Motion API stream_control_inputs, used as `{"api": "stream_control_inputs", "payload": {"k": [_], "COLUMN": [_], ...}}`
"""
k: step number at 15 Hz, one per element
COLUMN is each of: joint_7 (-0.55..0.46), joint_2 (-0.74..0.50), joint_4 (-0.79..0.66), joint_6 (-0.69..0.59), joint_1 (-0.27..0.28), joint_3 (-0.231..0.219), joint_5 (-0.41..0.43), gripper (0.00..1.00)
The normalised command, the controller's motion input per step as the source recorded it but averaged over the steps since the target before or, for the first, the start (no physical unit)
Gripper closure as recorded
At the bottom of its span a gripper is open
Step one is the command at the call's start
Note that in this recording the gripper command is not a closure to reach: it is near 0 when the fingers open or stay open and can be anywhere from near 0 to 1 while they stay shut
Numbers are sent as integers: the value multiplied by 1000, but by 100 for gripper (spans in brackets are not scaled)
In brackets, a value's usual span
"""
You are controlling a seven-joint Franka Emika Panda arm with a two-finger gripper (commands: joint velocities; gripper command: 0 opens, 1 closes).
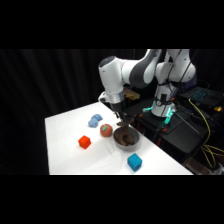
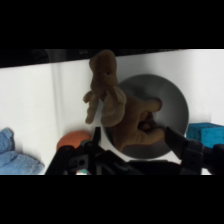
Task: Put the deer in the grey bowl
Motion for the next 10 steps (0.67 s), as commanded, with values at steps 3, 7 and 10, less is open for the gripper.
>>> {"api": "stream_control_inputs", "payload": {"k": [3, 7, 10], "joint_7": [-185, -73, 67], "joint_2": [-434, -206, -150], "joint_4": [135, 247, 202], "joint_6": [-194, -275, -221], "joint_1": [-68, -45, -48], "joint_3": [-30, -2, 20], "joint_5": [39, -20, -147], "gripper": [0, 0, 0]}}
